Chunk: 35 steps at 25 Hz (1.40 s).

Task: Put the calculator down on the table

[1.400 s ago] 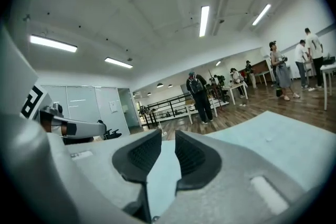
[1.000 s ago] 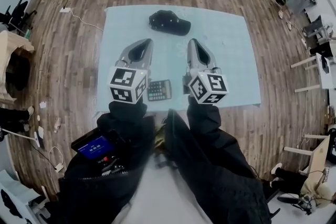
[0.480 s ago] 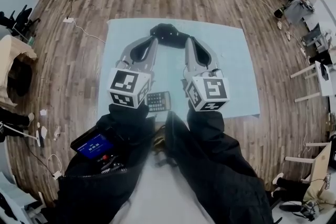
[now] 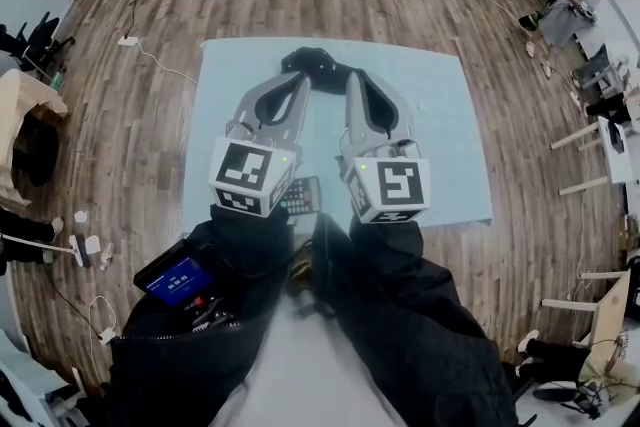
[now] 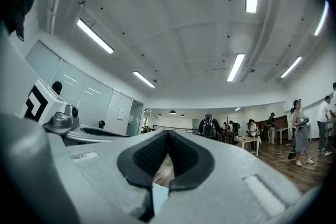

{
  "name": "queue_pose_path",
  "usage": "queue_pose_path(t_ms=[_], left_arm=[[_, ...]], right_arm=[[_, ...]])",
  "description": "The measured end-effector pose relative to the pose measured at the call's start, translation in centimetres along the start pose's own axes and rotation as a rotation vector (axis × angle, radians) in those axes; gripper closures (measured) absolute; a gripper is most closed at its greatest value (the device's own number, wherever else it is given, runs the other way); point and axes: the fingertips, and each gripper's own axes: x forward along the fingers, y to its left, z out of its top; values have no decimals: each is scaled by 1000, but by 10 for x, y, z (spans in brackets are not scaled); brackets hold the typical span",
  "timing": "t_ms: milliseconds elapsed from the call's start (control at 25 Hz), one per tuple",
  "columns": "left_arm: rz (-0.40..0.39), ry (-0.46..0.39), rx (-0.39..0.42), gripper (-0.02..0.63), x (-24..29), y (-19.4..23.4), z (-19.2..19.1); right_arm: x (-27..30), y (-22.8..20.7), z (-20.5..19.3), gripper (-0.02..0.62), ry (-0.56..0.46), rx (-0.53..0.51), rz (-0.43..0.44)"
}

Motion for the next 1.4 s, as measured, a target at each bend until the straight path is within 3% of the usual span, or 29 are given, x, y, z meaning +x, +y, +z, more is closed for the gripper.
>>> queue_pose_path(t_ms=[1400], left_arm=[[-4,37,-18,607,-1,0,-19]], right_arm=[[-4,-1,-16,595,23,4,-29]])
